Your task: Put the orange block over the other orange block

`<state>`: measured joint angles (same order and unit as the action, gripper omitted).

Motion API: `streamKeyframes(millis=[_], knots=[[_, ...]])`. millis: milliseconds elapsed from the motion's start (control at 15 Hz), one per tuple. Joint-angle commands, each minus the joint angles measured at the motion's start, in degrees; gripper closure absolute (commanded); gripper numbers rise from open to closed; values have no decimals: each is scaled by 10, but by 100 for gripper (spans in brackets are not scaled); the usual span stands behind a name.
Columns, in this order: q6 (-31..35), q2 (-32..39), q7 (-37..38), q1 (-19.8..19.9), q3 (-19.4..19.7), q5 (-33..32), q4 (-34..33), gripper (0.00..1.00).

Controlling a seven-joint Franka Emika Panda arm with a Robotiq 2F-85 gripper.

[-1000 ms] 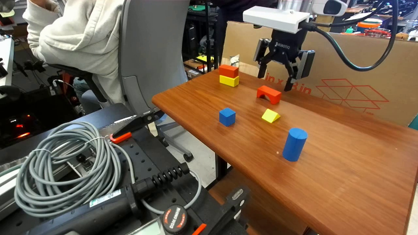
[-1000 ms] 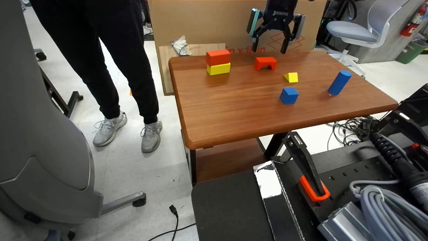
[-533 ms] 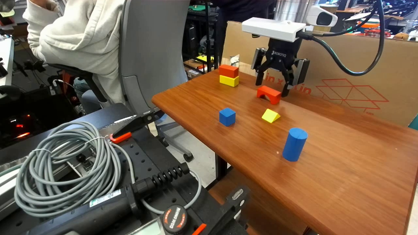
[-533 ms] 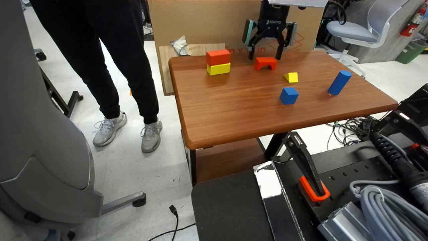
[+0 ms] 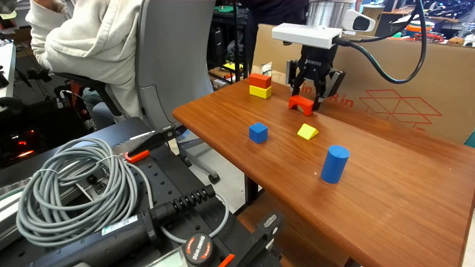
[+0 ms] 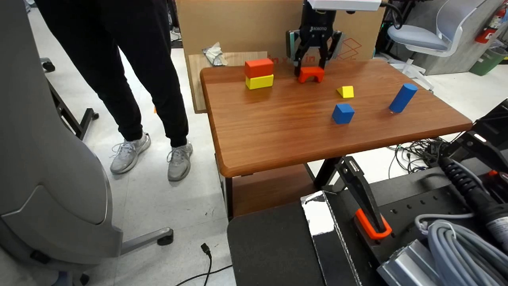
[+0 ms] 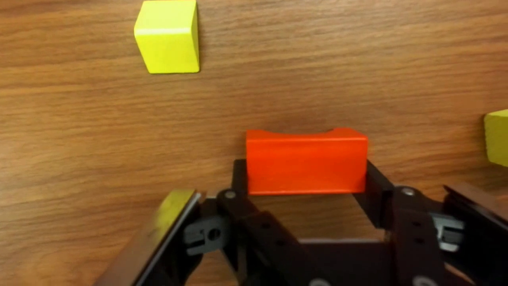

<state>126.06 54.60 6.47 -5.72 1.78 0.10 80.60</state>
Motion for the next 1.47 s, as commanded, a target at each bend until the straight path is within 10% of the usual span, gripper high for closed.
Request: streamKeyframes(millis=[0, 733, 1400], knots=[[10, -37, -5, -5, -7, -11, 40, 59], [90, -216, 54, -63, 2, -61, 209, 59], [75, -228, -8, -41, -50, -27, 199, 59]])
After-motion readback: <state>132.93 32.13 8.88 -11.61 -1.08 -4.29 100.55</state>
